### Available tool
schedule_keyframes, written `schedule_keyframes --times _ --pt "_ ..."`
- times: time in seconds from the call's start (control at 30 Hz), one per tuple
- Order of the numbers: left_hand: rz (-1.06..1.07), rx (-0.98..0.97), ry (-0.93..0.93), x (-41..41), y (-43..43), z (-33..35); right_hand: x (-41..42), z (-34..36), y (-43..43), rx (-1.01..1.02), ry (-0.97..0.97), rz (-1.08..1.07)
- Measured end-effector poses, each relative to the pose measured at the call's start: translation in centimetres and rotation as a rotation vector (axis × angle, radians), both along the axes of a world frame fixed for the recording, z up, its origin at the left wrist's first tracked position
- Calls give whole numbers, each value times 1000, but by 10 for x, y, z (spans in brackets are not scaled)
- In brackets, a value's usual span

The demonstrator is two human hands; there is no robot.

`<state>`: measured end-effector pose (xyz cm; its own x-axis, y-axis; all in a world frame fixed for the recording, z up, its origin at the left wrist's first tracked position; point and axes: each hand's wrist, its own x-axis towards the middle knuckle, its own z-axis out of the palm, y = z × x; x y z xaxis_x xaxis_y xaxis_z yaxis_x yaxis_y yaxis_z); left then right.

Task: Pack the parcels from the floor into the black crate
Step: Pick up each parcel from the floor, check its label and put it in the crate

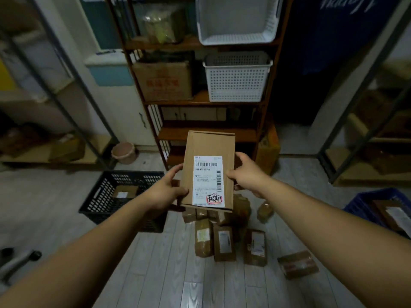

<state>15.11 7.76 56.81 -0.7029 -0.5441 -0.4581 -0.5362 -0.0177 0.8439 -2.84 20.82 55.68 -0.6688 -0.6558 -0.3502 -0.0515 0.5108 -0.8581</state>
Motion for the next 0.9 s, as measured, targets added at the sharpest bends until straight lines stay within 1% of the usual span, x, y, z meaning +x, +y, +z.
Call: schedule_keyframes --times 0.1,0.17,0.23,0.3,0.4,0.43,0.5,0.57,0.63,0.77,0.83,0.9 --pt "-3 -49 -11 26 -15 24 22 22 -13 -78 -13 -8" --pt "-9 -63 -35 44 -29 39 36 34 -27 -147 -40 -44" --pt "14 -60 -16 64 -50 49 50 44 -48 -193 -38 -92" --pt "107 -54 51 86 -79 52 66 49 -76 -249 -50 -133" --pt "348 -68 168 121 -130 51 94 50 -130 -356 -151 -212" --pt "413 -23 201 132 -146 51 106 49 -150 -386 -194 -242" --pt "445 68 234 155 -178 49 131 45 -192 -428 -272 -286" --pt "446 106 225 178 -210 49 158 41 -231 -414 -303 -304" --pt "462 100 223 199 -241 52 182 37 -263 -358 -272 -284" --pt "489 0 240 225 -300 56 208 27 -314 -205 -49 -226" --pt "511 -24 245 229 -327 49 212 23 -338 -172 -6 -169" --pt "549 -55 208 229 -351 38 214 16 -359 -147 30 -88"
